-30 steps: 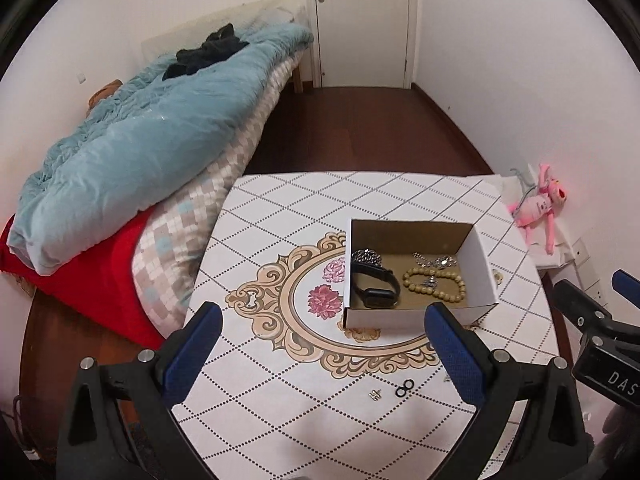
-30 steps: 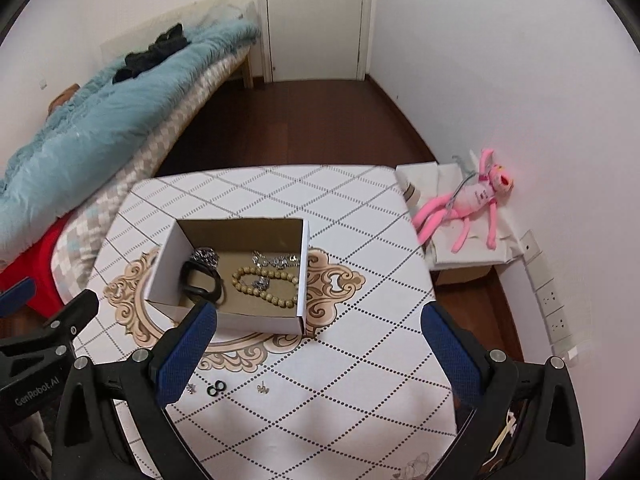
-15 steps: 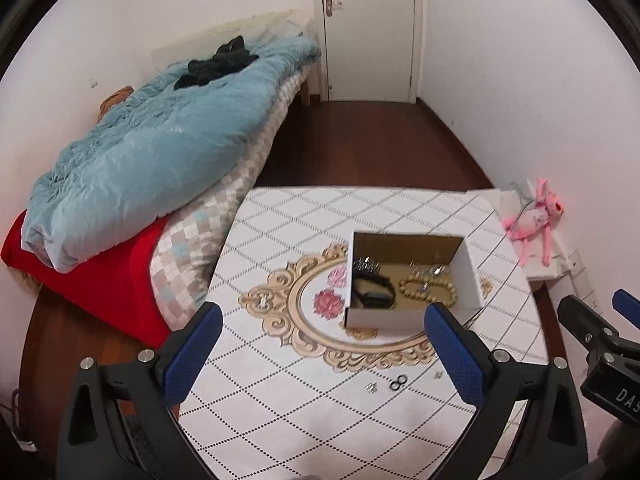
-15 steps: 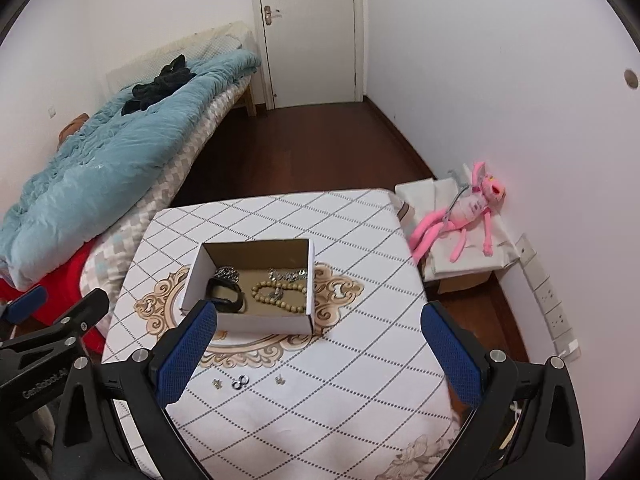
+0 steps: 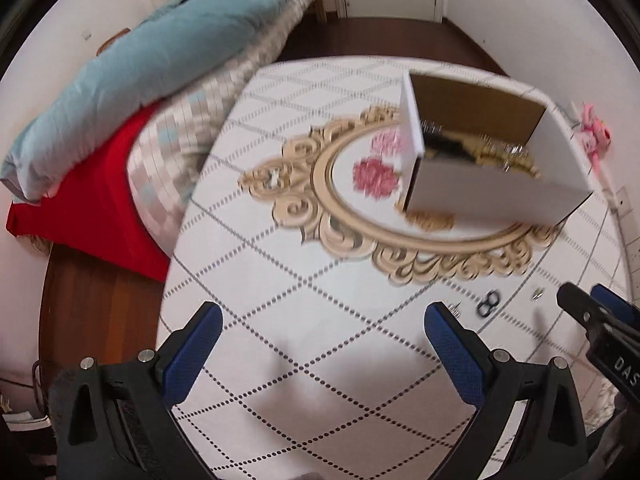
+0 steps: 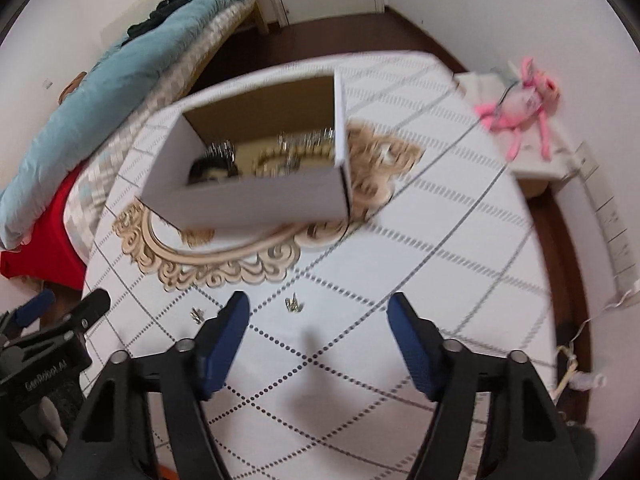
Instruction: Organize jewelry
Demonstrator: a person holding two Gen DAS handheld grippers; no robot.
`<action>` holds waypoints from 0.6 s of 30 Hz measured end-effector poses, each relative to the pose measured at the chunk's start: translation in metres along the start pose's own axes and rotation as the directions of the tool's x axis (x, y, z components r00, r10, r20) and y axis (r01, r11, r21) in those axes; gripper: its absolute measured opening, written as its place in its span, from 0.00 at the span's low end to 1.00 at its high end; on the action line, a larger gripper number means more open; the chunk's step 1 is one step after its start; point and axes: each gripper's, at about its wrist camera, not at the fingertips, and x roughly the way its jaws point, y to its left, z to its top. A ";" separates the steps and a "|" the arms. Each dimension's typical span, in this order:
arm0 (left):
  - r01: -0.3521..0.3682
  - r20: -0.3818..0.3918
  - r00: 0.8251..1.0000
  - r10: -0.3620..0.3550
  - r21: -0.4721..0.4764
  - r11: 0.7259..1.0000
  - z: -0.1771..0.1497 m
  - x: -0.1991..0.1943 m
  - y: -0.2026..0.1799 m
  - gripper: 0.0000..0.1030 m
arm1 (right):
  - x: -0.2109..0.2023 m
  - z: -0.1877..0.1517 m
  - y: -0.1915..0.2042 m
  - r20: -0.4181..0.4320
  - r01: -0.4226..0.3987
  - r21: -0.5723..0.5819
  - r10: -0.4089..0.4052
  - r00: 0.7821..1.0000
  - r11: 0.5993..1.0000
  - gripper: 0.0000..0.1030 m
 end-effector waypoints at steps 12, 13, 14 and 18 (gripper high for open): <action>0.051 -0.042 0.998 -0.050 0.029 0.998 -0.013 0.023 -0.007 1.00 | 0.037 -0.011 0.020 0.014 -0.011 -0.054 0.011 1.000 0.998 0.09; 0.056 -0.039 0.998 -0.054 0.040 0.998 -0.013 0.023 -0.010 1.00 | 0.037 -0.012 0.020 0.019 -0.012 -0.058 0.013 1.000 0.998 0.09; 0.066 -0.036 0.997 -0.065 0.047 0.997 -0.012 0.024 -0.012 1.00 | 0.036 -0.011 0.020 0.021 -0.012 -0.060 0.013 1.000 0.998 0.09; 0.116 -0.022 0.993 -0.114 0.091 0.989 -0.015 0.023 -0.030 0.98 | 0.031 -0.012 0.014 0.036 -0.018 -0.039 0.019 0.999 0.999 0.09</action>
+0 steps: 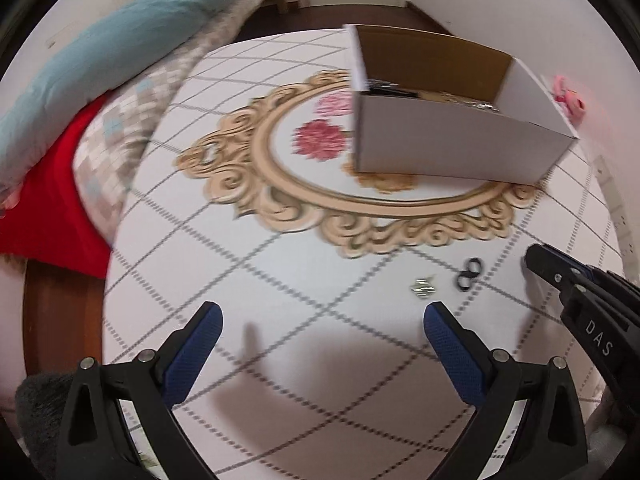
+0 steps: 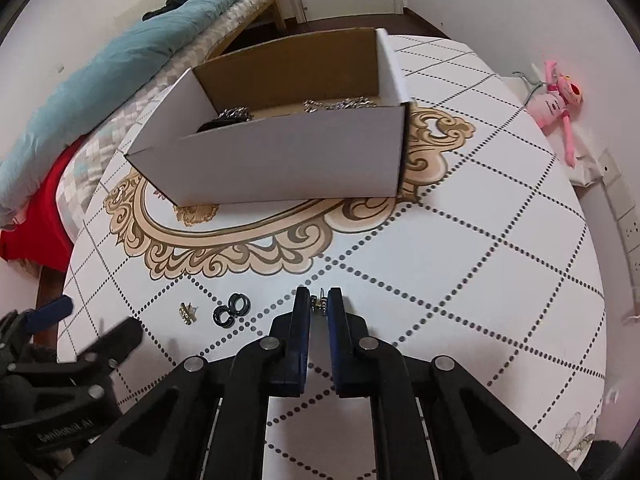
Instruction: Organize jewelry
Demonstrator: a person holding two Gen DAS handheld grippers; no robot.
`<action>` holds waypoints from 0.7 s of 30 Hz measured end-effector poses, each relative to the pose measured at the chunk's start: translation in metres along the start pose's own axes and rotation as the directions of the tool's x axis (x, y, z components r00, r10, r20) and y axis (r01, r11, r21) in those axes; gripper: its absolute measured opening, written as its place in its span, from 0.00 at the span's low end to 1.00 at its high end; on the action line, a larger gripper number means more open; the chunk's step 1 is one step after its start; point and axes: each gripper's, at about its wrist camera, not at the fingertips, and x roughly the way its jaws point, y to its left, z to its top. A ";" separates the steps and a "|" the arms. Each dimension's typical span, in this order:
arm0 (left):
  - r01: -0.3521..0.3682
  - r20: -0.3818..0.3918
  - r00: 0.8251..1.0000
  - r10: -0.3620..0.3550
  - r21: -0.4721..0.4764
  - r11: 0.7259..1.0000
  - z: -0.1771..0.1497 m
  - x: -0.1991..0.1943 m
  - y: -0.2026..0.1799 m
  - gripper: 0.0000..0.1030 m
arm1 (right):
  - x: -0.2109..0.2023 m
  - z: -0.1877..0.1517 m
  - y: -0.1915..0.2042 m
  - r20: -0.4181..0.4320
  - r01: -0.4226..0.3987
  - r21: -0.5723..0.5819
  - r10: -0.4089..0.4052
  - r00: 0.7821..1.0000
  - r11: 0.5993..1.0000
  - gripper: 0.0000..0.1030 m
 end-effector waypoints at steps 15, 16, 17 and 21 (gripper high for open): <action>0.043 0.000 0.999 -0.043 0.108 0.993 -0.003 0.007 -0.043 0.72 | -0.021 0.001 -0.033 0.036 0.016 0.081 -0.019 0.999 0.997 0.09; 0.045 -0.003 0.999 -0.045 0.108 0.993 -0.003 0.008 -0.043 0.70 | -0.021 0.001 -0.033 0.035 0.015 0.083 -0.018 0.999 0.996 0.09; 0.046 -0.004 0.999 -0.046 0.108 0.993 -0.003 0.009 -0.043 0.65 | -0.020 0.000 -0.034 0.036 0.015 0.083 -0.018 0.999 0.996 0.09; 0.068 -0.006 0.998 -0.068 0.106 0.992 -0.001 0.010 -0.043 0.50 | -0.020 0.000 -0.034 0.037 0.014 0.088 -0.017 0.999 0.996 0.09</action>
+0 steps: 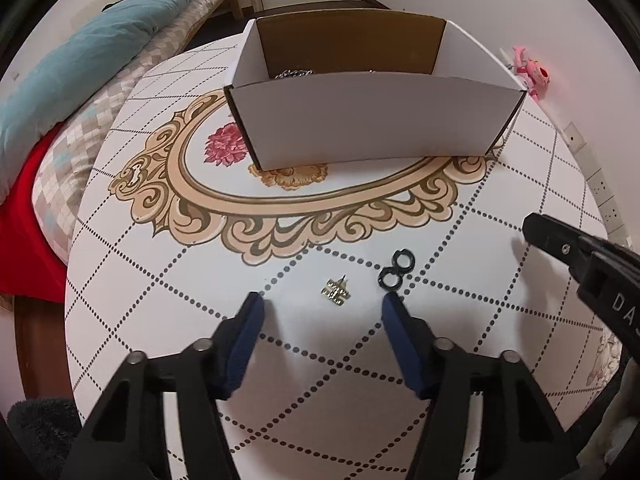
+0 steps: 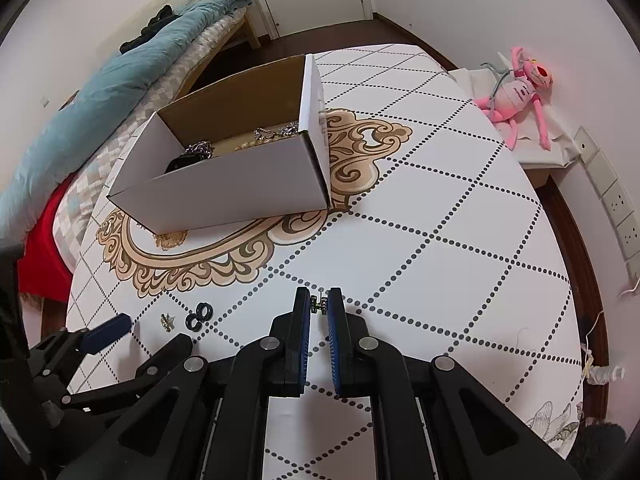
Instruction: Organize jewelry
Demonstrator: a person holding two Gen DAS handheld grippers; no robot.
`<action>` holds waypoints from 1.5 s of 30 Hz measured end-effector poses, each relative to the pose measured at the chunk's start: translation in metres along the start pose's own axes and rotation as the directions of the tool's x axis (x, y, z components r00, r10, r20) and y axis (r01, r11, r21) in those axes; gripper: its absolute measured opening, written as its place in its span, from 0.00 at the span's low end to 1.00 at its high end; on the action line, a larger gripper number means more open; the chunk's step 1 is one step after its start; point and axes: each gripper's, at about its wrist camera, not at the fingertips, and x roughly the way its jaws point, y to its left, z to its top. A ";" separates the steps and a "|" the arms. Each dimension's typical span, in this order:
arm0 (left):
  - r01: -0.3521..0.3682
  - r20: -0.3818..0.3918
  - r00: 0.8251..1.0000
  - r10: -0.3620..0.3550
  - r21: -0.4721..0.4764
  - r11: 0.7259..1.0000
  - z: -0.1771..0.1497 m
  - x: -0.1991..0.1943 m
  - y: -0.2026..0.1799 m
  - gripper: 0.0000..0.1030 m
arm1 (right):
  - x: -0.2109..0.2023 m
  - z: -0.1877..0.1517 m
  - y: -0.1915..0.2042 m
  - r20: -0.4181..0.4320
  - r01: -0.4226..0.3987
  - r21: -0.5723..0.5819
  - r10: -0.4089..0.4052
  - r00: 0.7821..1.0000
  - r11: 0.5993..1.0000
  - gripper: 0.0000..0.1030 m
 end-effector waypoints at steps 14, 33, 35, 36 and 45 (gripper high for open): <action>0.037 0.006 0.999 -0.037 0.001 0.999 0.004 -0.001 -0.003 0.11 | -0.003 0.002 -0.004 0.005 0.000 -0.004 0.000 1.000 1.000 0.09; 0.085 0.096 0.992 -0.084 -0.014 0.996 0.023 -0.047 0.005 0.09 | -0.035 0.020 0.003 0.067 -0.053 -0.021 0.054 0.996 0.998 0.09; 0.114 0.119 0.987 -0.110 -0.026 0.993 0.037 -0.060 0.008 0.09 | -0.043 0.030 0.008 0.082 -0.071 -0.024 0.073 0.994 0.997 0.09; 0.125 0.127 0.985 -0.121 -0.028 0.992 0.046 -0.065 0.008 0.09 | -0.047 0.039 0.010 0.089 -0.089 -0.025 0.091 0.992 0.996 0.09; 0.173 0.118 0.979 -0.165 -0.062 0.983 0.146 -0.059 0.033 0.09 | -0.029 0.128 0.033 0.061 -0.141 -0.086 0.146 0.987 0.986 0.09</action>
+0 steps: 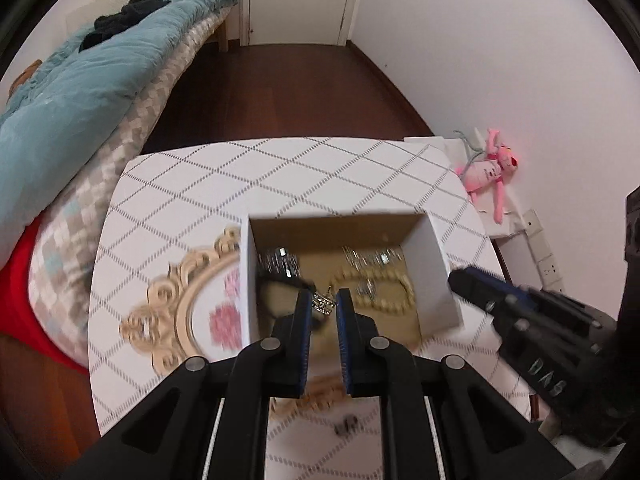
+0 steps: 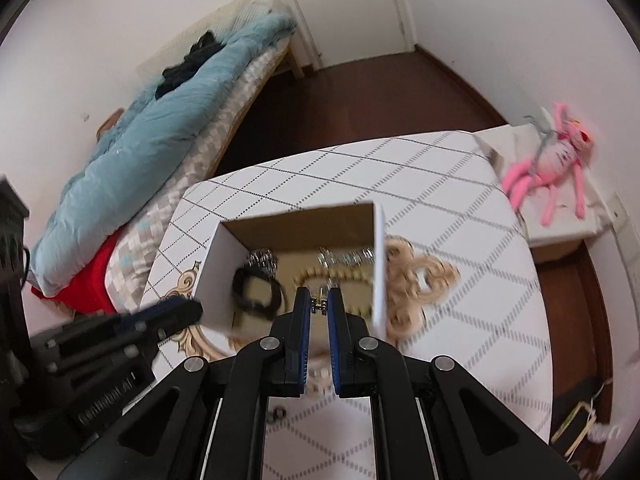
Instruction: Organize jewelry
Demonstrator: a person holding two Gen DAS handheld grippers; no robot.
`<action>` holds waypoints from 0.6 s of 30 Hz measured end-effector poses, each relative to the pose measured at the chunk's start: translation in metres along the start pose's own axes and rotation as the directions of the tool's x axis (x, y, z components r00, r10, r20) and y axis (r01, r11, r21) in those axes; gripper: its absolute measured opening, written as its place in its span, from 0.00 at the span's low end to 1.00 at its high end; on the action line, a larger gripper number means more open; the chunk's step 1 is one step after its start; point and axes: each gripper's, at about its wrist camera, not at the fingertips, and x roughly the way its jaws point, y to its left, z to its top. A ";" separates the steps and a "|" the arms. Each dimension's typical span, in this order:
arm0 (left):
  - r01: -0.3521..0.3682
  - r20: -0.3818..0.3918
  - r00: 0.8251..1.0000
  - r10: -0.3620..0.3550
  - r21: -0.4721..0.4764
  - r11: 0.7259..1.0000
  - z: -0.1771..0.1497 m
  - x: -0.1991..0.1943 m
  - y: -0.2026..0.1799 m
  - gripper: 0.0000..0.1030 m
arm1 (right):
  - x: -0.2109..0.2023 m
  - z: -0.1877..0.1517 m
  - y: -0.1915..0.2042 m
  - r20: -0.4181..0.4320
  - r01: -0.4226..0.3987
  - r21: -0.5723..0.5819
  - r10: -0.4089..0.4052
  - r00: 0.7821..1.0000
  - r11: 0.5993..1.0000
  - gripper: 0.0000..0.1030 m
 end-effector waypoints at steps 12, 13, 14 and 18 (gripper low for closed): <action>-0.101 -0.081 0.992 0.098 -0.027 0.995 0.051 0.029 0.023 0.60 | 0.057 0.053 -0.011 -0.170 0.055 -0.006 -0.055 0.984 0.998 0.36; -0.112 -0.069 0.992 0.110 -0.029 0.993 0.051 0.026 0.024 0.61 | 0.056 0.054 -0.011 -0.165 0.058 -0.009 -0.059 0.985 0.998 0.42; -0.129 -0.070 0.989 0.127 -0.030 0.991 0.049 0.025 0.026 0.64 | 0.054 0.055 -0.010 -0.158 0.064 -0.015 -0.065 0.985 0.998 0.44; -0.169 -0.065 0.984 0.167 -0.032 0.985 0.041 0.022 0.034 0.87 | 0.045 0.055 -0.007 -0.142 0.115 -0.041 -0.120 0.983 0.993 0.56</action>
